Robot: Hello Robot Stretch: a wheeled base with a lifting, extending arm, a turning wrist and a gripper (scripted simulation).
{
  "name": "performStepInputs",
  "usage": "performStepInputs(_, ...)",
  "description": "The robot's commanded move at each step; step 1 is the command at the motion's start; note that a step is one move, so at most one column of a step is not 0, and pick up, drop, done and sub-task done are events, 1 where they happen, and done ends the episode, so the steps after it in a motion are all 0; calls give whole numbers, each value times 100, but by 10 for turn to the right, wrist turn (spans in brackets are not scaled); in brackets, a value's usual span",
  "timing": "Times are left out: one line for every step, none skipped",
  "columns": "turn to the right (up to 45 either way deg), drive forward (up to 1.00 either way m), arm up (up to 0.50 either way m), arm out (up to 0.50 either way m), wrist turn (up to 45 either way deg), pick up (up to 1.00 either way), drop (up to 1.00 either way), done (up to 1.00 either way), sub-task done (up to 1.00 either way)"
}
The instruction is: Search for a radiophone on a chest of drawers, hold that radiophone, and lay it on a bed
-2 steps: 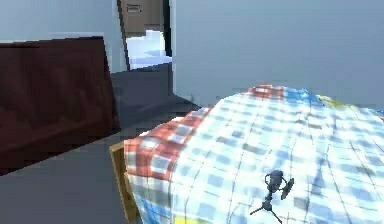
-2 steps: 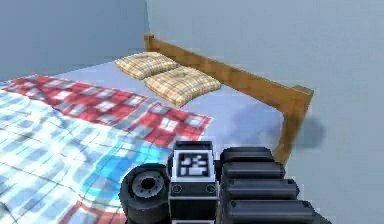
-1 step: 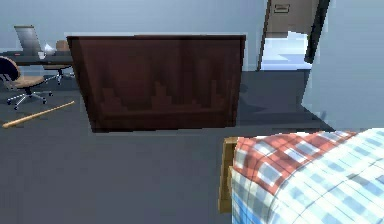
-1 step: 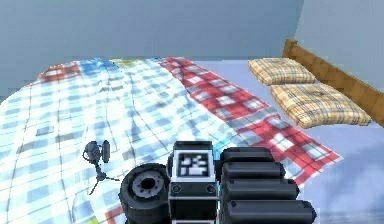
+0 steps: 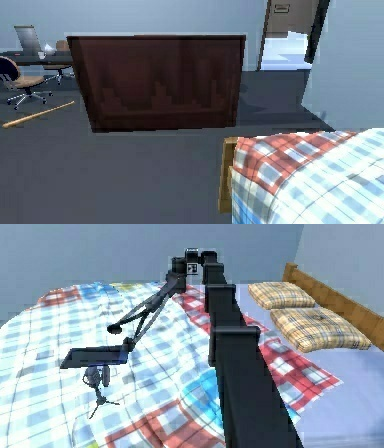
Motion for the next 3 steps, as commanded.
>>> performStepInputs(0,0,0,0,450,0,0,0,0)
performStepInputs(0,0,0,0,450,0,0,0,0)
performStepInputs(0,0,0,0,270,0,0,0,0)
